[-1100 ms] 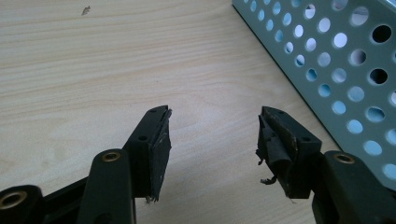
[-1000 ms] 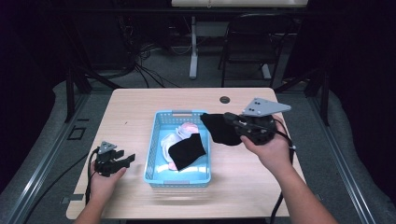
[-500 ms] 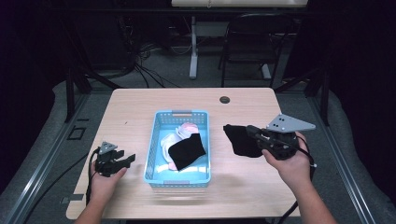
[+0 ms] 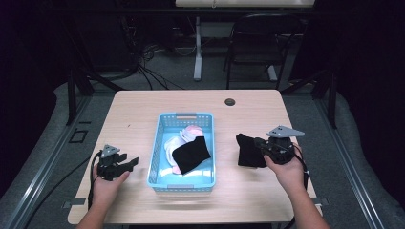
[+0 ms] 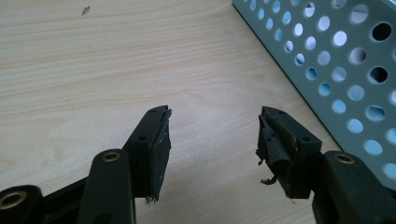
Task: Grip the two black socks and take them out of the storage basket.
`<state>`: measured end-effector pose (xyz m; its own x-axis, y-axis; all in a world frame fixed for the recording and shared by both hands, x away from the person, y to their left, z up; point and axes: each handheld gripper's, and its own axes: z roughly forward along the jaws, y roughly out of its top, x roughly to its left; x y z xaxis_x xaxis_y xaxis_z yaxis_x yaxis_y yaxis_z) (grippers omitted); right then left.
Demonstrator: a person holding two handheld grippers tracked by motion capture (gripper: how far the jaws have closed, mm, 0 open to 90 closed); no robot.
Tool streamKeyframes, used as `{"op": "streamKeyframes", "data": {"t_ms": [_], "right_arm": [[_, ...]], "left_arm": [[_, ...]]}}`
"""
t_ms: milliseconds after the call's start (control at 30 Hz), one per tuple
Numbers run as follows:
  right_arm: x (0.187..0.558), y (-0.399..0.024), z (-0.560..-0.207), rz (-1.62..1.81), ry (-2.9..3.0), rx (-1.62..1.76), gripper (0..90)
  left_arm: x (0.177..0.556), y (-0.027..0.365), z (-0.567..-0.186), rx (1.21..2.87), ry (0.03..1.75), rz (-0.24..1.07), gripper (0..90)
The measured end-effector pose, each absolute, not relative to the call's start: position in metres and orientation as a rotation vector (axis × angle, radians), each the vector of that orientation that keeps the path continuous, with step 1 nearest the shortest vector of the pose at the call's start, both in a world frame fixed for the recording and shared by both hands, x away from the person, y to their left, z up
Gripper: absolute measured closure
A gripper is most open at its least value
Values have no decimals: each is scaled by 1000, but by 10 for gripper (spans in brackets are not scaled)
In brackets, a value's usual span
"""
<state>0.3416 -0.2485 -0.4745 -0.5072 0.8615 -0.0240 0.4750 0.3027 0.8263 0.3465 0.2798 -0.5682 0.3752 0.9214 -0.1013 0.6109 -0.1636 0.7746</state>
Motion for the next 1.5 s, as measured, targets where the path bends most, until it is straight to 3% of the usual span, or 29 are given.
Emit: {"op": "streamKeyframes", "data": {"t_ms": [200,233,400,767,1200,1500], "right_arm": [[359,-266,-502,1009,2057,1313,849],[363,-270,-509,993,2038,1350,755],[366,-278,-517,971,1983,1399,654],[366,-275,-512,983,2001,1374,639],[377,-218,-482,1070,2160,1171,580],[397,-171,-464,1111,2258,1048,488]], "left_arm": [[347,280,-568,1877,1329,516,437],[347,280,-568,1877,1329,516,438],[346,280,-568,1877,1330,518,437],[346,279,-569,1877,1331,520,437],[347,279,-569,1879,1330,514,435],[347,280,-569,1877,1326,511,434]]}}
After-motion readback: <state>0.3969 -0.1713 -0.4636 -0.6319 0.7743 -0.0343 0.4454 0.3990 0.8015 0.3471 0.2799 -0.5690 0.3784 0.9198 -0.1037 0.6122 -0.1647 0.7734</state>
